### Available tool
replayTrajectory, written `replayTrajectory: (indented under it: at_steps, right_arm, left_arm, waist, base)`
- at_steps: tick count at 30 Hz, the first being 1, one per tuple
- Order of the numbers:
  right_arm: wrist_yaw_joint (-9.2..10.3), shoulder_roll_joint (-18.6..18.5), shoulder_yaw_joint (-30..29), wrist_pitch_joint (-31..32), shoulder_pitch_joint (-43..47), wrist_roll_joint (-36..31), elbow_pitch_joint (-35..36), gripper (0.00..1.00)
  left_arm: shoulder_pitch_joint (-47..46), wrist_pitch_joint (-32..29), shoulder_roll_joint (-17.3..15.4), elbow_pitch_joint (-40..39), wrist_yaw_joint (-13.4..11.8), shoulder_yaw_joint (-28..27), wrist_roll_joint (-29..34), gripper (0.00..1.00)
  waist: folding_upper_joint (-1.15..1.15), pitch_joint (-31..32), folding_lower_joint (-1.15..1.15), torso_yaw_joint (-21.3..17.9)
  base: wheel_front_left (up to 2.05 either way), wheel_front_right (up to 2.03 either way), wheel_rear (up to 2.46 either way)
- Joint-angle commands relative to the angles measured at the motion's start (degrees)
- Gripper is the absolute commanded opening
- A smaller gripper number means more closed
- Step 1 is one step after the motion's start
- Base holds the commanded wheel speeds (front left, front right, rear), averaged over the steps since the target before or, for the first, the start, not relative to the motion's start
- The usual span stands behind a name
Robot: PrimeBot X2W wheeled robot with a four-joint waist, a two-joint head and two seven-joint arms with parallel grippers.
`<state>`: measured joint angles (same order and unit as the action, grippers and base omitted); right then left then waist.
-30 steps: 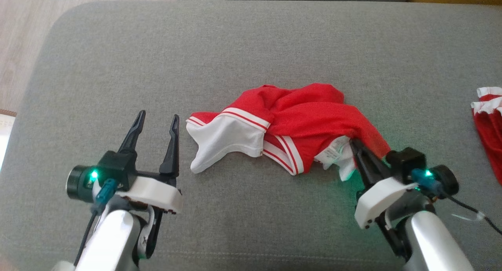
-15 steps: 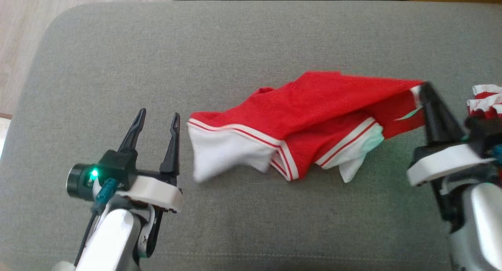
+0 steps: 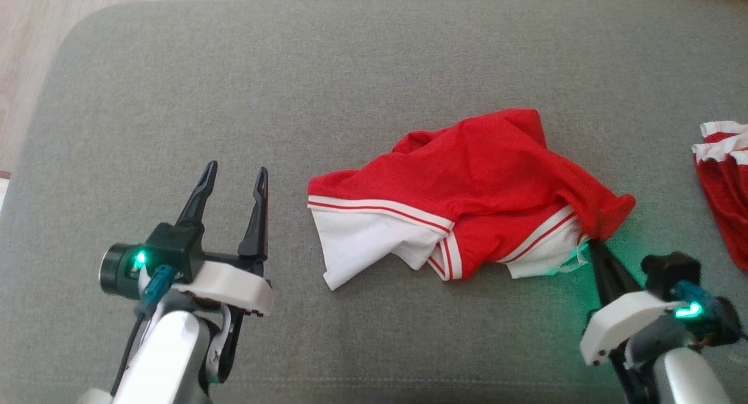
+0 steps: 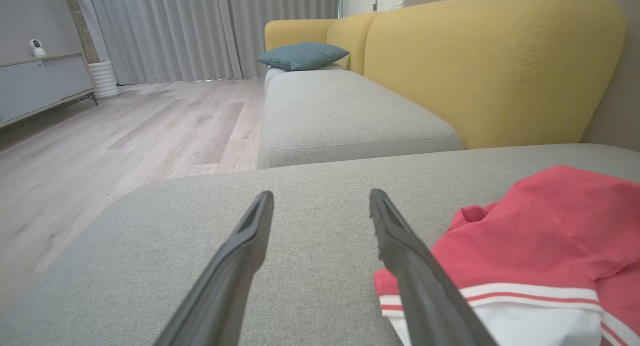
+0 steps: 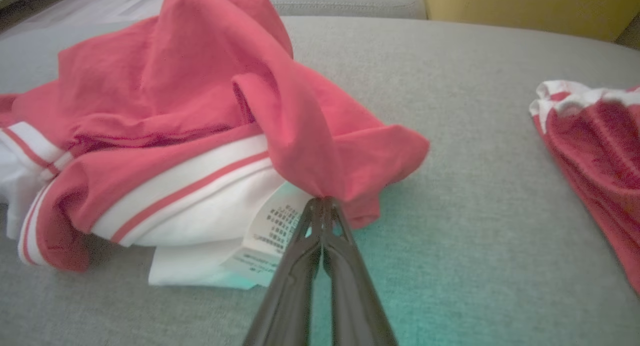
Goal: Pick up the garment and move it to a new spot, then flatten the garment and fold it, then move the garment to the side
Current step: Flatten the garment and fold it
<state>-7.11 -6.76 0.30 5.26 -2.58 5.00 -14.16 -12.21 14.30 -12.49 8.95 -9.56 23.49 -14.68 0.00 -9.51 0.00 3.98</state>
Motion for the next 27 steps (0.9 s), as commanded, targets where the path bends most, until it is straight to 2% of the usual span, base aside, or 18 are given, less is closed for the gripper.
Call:
replayTrajectory:
  at_steps: [1, 4, 5, 6, 7, 8, 10, 13, 19, 27]
  right_arm:
    - [-0.37, -0.1, 1.7, -0.2, -1.3, 0.2, 1.8, 0.0]
    - [-0.37, 0.8, 2.2, 0.3, 0.1, 0.6, 0.9, 0.0]
    - [-0.37, 1.1, 2.1, 0.2, 0.5, 0.7, 0.9, 0.11]
    - [-0.37, 1.4, 1.7, 0.0, 1.0, 0.6, 1.1, 0.43]
    - [-0.37, 1.7, 1.2, -0.3, 1.4, 0.5, 1.4, 0.97]
    - [-0.37, 2.0, 0.7, -0.7, 1.8, 0.4, 2.0, 1.0]
    - [-0.37, 2.6, -0.3, -2.2, 2.6, 0.6, 4.1, 1.0]
    - [-0.37, 3.3, -0.5, -5.4, 4.4, 2.0, 11.2, 1.0]
    - [-0.37, 3.6, 0.8, -6.1, 5.1, 1.7, 20.4, 1.0]
    - [-0.37, 3.8, 1.8, -3.9, 6.7, 2.7, 24.7, 1.0]
  left_arm:
    - [-1.9, 0.7, -0.8, -1.6, 0.1, -2.4, 0.6, 1.0]
    - [-1.4, 0.7, -0.8, -1.4, 0.2, -2.6, 0.6, 1.0]
    - [-1.2, 0.7, -0.9, -1.4, 0.2, -2.6, 0.5, 1.0]
    - [-1.0, 0.7, -0.9, -1.3, 0.2, -2.6, 0.5, 1.0]
    - [-0.8, 0.7, -0.9, -1.2, 0.2, -2.7, 0.5, 1.0]
    - [-0.6, 0.7, -1.0, -1.2, 0.2, -2.7, 0.5, 1.0]
    - [-0.1, 0.7, -1.1, -1.0, 0.2, -2.8, 0.4, 1.0]
    - [1.4, 0.7, -1.3, -0.8, -0.4, -3.1, 0.1, 1.0]
    - [3.1, 0.5, -1.9, -1.5, -1.3, -3.1, 0.2, 1.0]
    - [5.5, -0.4, -2.6, -3.3, -2.4, -2.8, 0.2, 1.0]
  waist:
    - [0.0, 0.1, 0.0, -0.2]
    - [0.0, 0.6, 0.0, -0.7]
    - [0.0, 0.7, 0.0, -0.8]
    - [0.0, 1.0, 0.0, -0.9]
    - [0.0, 1.2, 0.0, -1.0]
    - [0.0, 1.5, 0.0, -1.1]
    - [0.0, 2.2, 0.0, -1.3]
    - [0.0, 3.5, 0.0, -1.7]
    - [0.0, 4.9, 0.0, -2.1]
    - [0.0, 6.5, 0.0, -2.2]
  base:
    - [0.0, 0.0, 0.0]
    - [0.0, 0.0, 0.0]
    - [0.0, 0.0, 0.0]
    - [0.0, 0.0, 0.0]
    - [0.0, 0.0, 0.0]
    - [0.0, 0.0, 0.0]
    - [0.0, 0.0, 0.0]
    - [0.0, 0.0, 0.0]
    - [0.0, 0.0, 0.0]
    - [0.0, 0.0, 0.0]
